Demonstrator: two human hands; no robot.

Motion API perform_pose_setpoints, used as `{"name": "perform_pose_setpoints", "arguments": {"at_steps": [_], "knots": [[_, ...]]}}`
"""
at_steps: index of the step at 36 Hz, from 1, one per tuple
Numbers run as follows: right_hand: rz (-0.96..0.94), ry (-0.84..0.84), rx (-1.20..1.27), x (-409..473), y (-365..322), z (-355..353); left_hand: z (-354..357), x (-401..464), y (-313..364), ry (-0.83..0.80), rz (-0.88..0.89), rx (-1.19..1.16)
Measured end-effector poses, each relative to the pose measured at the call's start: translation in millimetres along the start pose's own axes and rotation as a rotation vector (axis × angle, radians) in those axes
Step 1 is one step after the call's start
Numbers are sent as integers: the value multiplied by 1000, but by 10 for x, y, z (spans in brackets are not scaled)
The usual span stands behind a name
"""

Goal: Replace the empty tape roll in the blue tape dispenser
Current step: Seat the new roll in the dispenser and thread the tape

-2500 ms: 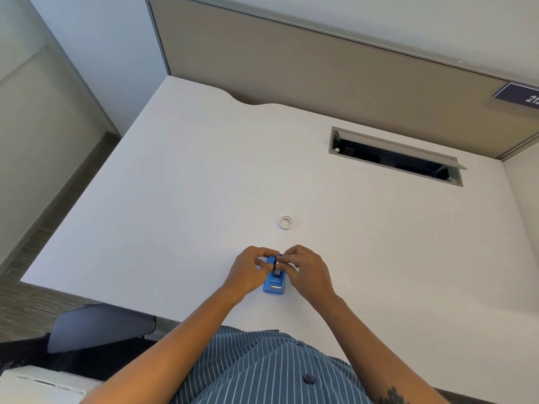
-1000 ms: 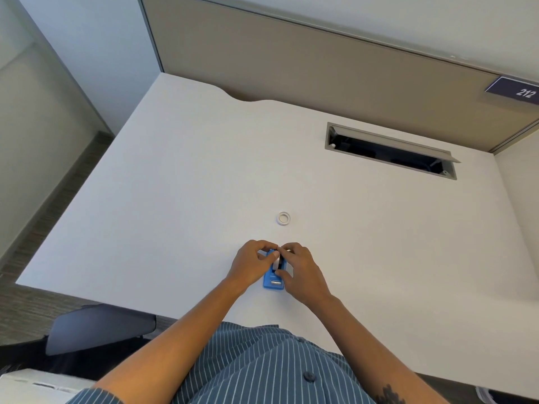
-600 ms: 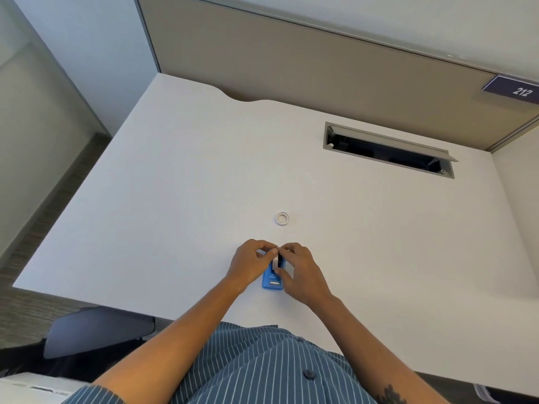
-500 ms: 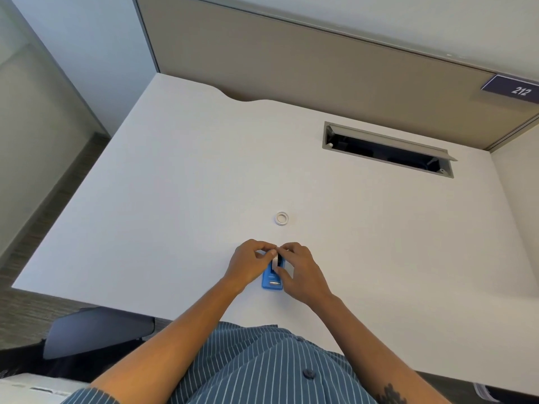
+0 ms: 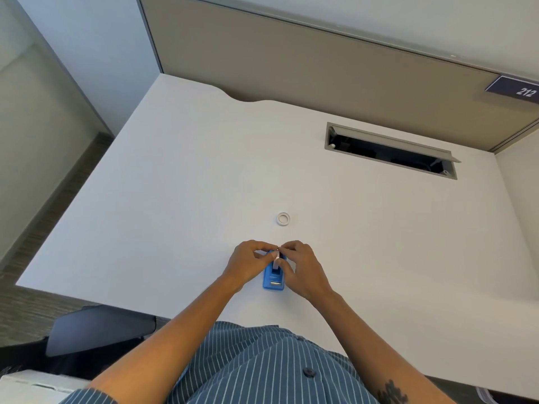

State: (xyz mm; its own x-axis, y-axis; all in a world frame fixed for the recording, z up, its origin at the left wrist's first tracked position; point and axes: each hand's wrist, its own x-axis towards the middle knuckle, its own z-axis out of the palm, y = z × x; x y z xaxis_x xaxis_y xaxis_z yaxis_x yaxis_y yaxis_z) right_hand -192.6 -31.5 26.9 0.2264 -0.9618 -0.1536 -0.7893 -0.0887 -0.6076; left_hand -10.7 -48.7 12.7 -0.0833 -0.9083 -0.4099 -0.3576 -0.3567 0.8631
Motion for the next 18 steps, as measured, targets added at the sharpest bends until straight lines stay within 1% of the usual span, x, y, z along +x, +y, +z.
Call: {"name": "perform_pose_setpoints", "arguments": {"at_steps": [9, 18], "knots": [[-18, 9, 7, -14, 18, 28, 13, 39, 24, 8, -17, 56], [-16, 9, 28, -38, 2, 15, 8, 20, 28, 10, -22, 37]]}}
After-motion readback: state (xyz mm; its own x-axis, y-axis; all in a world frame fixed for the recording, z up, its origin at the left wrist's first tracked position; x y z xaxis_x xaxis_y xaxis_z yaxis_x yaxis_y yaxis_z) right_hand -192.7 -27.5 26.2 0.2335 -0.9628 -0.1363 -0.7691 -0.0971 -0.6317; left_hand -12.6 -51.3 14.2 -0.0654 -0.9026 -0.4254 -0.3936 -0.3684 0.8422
